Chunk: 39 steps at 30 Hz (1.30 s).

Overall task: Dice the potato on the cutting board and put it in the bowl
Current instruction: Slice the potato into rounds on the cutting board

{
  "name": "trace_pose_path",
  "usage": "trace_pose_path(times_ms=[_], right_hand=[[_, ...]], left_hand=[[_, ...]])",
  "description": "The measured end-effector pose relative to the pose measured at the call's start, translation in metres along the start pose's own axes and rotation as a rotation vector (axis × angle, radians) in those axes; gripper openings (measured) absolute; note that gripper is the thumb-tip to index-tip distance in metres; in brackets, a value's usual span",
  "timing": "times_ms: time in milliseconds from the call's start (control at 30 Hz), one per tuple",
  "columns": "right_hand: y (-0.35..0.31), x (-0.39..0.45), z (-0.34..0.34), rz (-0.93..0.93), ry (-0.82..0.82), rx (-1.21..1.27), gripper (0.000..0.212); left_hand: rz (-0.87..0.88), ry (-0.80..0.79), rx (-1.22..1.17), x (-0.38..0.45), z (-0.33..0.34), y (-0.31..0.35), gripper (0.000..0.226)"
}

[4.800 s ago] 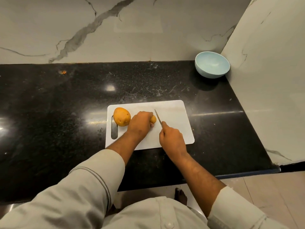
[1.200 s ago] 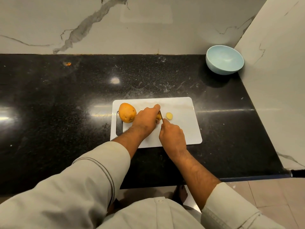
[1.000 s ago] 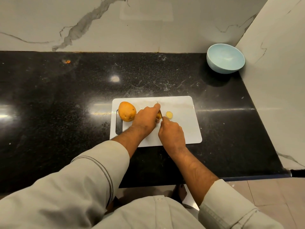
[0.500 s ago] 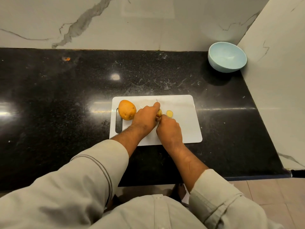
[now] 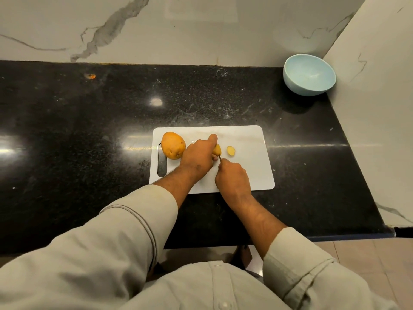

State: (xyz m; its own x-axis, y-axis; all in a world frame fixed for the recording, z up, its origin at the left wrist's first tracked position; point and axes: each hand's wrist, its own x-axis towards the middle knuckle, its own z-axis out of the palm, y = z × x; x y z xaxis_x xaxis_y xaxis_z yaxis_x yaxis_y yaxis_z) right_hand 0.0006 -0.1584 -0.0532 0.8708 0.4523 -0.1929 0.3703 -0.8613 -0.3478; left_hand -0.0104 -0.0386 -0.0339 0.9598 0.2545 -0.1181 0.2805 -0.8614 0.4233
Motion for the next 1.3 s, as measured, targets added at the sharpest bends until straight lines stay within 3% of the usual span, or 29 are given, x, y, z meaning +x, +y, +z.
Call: trace_pose_path(times_ms=[267, 633, 800, 933, 1300], right_hand=[[0.02, -0.023, 0.003, -0.022, -0.046, -0.124, 0.018], [0.027, -0.012, -0.01, 0.104, 0.094, -0.045, 0.02], [0.01, -0.015, -0.006, 0.016, 0.119, -0.015, 0.019], [0.005, -0.013, -0.003, -0.011, 0.125, 0.002, 0.019], [0.005, -0.01, 0.0, -0.046, 0.134, -0.01, 0.024]], left_hand=[[-0.016, -0.017, -0.037, 0.0, -0.001, -0.002, 0.024], [-0.036, -0.09, -0.078, -0.004, -0.003, 0.002, 0.026], [-0.114, 0.032, -0.277, -0.006, -0.002, 0.002, 0.02], [-0.129, 0.085, -0.174, -0.004, -0.005, 0.003, 0.024], [-0.074, 0.046, 0.03, -0.003, -0.014, 0.011, 0.007]])
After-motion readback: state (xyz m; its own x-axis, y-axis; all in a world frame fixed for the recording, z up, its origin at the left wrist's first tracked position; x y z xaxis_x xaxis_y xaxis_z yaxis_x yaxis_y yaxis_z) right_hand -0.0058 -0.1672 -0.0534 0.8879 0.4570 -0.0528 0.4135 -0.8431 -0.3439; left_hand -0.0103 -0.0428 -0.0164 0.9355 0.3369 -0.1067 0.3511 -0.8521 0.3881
